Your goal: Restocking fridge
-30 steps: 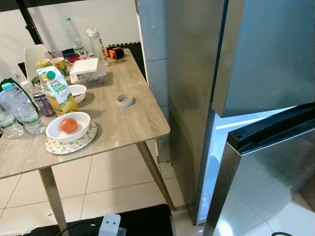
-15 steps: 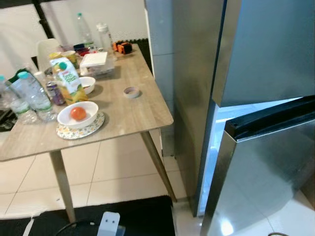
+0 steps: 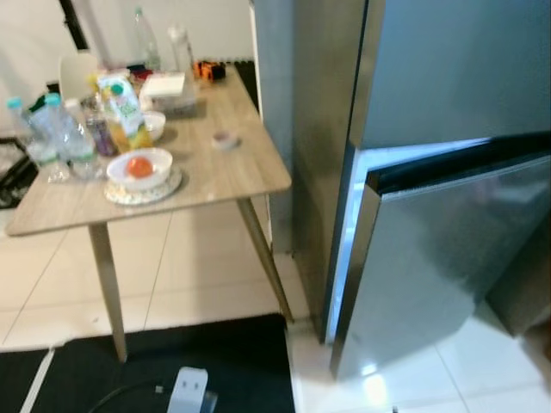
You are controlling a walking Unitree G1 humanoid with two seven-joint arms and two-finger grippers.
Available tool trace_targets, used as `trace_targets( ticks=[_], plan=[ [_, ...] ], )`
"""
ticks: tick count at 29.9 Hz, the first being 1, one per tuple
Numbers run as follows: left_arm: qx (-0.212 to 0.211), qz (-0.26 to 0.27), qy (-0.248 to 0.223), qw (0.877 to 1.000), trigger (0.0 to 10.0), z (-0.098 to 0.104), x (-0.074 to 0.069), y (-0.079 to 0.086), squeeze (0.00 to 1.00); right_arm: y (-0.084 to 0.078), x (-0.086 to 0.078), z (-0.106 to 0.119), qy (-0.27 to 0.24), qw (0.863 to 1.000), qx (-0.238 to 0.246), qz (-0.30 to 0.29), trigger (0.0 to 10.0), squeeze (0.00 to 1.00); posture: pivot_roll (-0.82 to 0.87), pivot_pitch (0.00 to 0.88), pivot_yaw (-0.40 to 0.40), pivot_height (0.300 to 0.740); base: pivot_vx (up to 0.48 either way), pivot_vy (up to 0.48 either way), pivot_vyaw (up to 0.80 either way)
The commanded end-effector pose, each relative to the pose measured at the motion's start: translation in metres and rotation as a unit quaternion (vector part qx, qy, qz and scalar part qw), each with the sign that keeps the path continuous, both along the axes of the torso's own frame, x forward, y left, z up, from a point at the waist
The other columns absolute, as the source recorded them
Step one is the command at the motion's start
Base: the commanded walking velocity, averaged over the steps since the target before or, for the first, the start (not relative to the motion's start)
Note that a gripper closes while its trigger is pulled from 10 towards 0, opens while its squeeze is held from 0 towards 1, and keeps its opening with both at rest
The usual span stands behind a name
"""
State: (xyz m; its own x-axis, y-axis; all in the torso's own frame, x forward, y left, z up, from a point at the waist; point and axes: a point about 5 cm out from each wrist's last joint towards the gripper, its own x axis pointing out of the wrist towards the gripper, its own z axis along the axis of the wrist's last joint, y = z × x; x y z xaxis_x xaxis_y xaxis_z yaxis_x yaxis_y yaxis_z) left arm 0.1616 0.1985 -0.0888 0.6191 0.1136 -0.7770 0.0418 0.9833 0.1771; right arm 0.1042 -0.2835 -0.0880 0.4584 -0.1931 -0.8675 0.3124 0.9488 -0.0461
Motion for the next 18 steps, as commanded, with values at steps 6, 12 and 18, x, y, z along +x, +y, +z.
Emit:
trace_targets(
  ticks=[6,12,18],
  plan=[
    [0.006,-0.005,-0.003,1.0,10.0,0.0017,0.0029,0.003,0.0,0.0025,-0.0057,-0.0023,0.009,1.0,0.002,0.008,10.0,0.0,-0.21,0.0,0.057,0.74,-0.28,0.0,0.0],
    [0.005,-0.01,-0.003,1.0,10.0,0.0015,0.0022,0.0031,0.0,0.0032,-0.0084,-0.0032,0.013,1.0,0.002,0.012,10.0,0.0,-0.21,0.0,0.057,0.74,0.0,0.0,0.0],
    [-0.002,-0.022,0.006,1.0,10.0,-0.0002,-0.0015,0.0026,0.0,0.0042,-0.0113,-0.0043,0.019,1.0,0.003,0.02,10.0,0.0,-0.21,0.0,0.055,0.74,0.0,0.0,0.0]
  ],
)
